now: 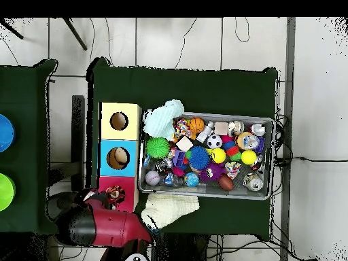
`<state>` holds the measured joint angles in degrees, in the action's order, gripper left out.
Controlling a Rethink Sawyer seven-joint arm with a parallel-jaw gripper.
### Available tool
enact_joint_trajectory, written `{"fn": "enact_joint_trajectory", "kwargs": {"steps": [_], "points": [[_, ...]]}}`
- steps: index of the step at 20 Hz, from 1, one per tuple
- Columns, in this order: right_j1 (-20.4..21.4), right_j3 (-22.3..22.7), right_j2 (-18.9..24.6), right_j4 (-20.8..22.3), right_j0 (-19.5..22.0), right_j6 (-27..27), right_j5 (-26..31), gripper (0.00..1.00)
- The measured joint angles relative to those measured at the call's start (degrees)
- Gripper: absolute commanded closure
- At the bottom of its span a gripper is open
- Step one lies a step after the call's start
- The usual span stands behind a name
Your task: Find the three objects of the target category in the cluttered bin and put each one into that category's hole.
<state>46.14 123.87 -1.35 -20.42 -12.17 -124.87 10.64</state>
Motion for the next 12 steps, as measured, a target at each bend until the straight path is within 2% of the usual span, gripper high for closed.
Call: {"fn": "enact_joint_trajectory", "kwargs": {"steps": [12], "points": [[1.29,3.58,-0.43,-0.01,0.09,0.00,-0.72,1.00]]}}
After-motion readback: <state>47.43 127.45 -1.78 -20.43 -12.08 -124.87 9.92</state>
